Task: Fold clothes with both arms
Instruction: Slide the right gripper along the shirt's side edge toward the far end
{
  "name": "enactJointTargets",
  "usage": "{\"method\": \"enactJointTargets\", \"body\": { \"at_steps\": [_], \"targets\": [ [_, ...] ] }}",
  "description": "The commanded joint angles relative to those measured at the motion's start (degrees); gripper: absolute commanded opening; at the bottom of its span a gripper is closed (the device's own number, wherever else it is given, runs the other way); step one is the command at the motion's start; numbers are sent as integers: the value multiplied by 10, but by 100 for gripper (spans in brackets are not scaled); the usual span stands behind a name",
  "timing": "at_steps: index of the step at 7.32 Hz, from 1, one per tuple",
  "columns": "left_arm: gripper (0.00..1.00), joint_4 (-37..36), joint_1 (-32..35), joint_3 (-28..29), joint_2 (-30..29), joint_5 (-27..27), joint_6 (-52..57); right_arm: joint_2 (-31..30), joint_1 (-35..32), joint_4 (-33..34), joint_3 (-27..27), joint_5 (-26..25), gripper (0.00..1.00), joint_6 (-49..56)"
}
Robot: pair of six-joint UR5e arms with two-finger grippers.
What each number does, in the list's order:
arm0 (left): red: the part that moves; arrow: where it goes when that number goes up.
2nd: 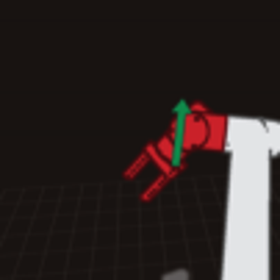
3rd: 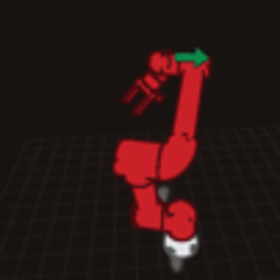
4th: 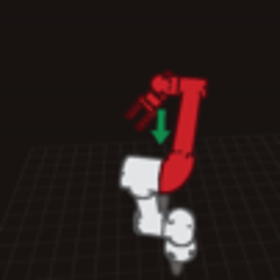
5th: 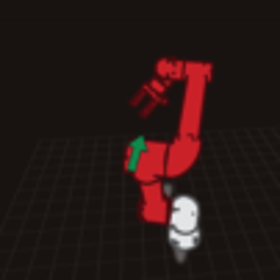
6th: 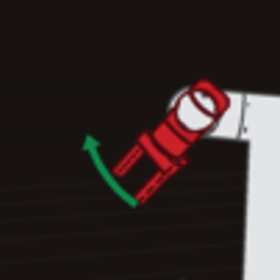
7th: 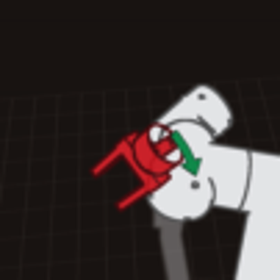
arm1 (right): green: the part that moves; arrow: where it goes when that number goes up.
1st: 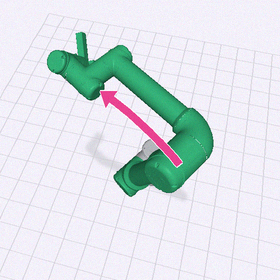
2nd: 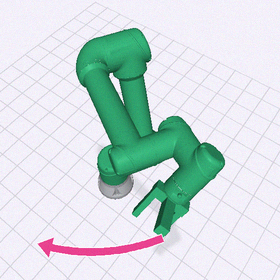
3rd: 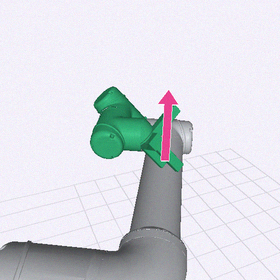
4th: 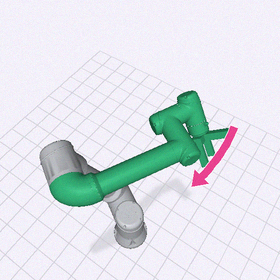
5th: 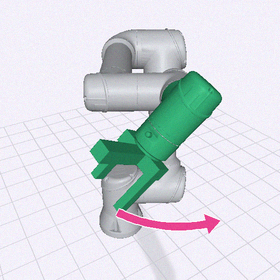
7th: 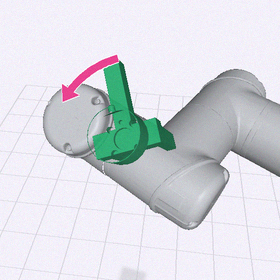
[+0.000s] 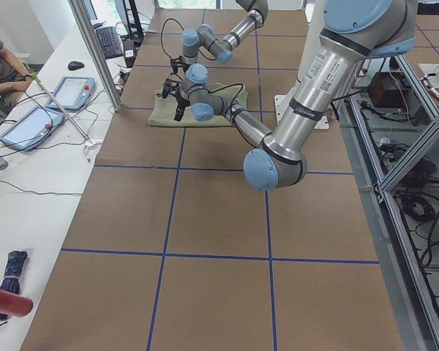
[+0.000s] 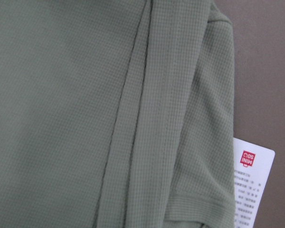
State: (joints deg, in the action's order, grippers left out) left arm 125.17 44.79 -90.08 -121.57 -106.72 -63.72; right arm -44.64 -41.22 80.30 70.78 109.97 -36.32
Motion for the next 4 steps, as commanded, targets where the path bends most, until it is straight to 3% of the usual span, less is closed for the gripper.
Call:
{"method": "enactJointTargets", "body": {
  "at_steps": [1,4],
  "targets": [
    [100,0,1,-10,3,0,-1,2,0,21,0,5,100,18],
    [100,0,2,-10,5,-1,0,5,3,24,2,25,100,18]
  ]
}}
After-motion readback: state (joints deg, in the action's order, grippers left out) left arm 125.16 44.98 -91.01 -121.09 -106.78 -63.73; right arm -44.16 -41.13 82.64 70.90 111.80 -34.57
